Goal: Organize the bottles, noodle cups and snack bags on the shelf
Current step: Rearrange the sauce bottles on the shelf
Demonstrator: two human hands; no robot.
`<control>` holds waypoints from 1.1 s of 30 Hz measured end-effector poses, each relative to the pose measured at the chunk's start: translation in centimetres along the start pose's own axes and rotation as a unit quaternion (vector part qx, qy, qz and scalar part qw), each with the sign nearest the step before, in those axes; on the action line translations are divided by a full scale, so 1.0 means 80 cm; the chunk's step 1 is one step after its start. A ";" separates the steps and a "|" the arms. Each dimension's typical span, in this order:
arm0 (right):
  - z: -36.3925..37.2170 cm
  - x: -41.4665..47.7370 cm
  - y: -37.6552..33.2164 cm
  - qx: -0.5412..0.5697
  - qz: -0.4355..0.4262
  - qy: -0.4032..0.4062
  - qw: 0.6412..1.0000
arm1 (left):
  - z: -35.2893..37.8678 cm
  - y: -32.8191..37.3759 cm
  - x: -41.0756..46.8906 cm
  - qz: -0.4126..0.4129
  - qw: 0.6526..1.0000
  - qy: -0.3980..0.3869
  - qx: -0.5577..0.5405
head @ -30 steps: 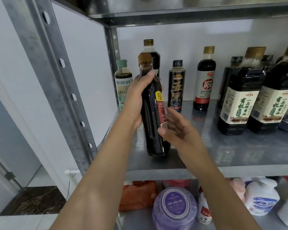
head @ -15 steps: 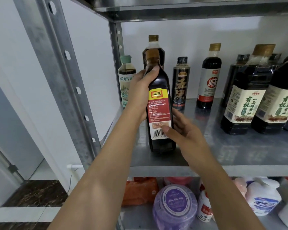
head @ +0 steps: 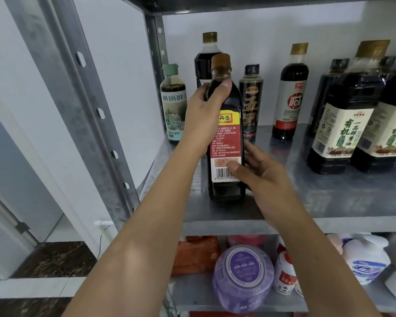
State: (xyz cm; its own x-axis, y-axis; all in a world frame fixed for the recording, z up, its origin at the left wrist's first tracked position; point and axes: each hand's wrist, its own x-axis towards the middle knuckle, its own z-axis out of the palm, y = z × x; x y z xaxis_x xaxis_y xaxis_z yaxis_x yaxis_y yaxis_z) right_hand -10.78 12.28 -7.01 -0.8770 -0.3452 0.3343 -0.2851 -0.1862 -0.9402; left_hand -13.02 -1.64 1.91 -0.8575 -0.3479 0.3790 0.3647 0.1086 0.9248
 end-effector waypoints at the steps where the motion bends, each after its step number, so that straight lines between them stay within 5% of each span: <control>1: 0.000 0.000 0.000 -0.002 -0.001 -0.001 1.000 | 0.000 0.000 0.000 0.000 1.000 0.001 0.001; 11: -0.001 -0.001 0.000 0.014 -0.001 -0.005 1.000 | -0.001 -0.001 0.000 0.009 1.000 -0.002 0.000; 16: 0.002 -0.002 -0.007 0.032 -0.012 0.037 0.999 | 0.003 0.007 -0.007 0.037 0.993 0.031 0.108; 21: 0.019 -0.016 -0.013 -0.128 -0.092 0.117 0.981 | 0.009 0.031 -0.009 -0.001 0.999 0.020 0.050; 26: 0.019 -0.021 -0.016 -0.222 -0.135 0.076 0.963 | 0.005 0.030 -0.002 -0.028 0.998 0.054 -0.030; 33: 0.009 -0.016 -0.019 -0.026 0.006 0.013 1.000 | -0.004 0.025 -0.004 -0.038 0.981 -0.121 -0.146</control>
State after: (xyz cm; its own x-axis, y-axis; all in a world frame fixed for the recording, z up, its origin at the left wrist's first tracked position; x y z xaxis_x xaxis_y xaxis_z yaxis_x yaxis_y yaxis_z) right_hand -8.92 12.34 -5.96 -0.8905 -0.3223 0.3212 -0.2931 -0.1335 -0.9467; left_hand -11.94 -1.60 3.62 -0.9343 -0.1100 0.3390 0.3547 -0.1937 0.9147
